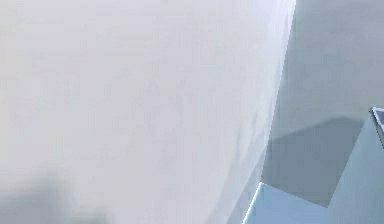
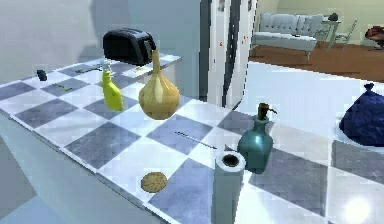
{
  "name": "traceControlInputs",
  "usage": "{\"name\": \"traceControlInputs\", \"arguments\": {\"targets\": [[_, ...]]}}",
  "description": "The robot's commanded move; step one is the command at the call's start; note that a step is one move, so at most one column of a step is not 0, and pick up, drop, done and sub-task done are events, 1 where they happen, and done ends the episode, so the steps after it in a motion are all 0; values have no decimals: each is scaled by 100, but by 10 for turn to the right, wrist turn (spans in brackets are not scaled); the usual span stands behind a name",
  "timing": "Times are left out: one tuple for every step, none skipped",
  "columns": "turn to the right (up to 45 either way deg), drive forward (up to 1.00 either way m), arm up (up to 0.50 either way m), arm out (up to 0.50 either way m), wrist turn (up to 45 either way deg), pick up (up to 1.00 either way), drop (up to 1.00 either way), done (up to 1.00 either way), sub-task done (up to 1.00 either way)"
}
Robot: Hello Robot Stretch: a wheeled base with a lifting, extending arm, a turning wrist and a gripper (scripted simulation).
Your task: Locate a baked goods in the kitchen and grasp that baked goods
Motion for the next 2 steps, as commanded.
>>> {"name": "traceControlInputs", "arguments": {"targets": [[0, 0, 50, 0, 0, 0, 0, 0, 0], [0, 0, 38, 0, 0, 0, 0, 0, 0]]}}
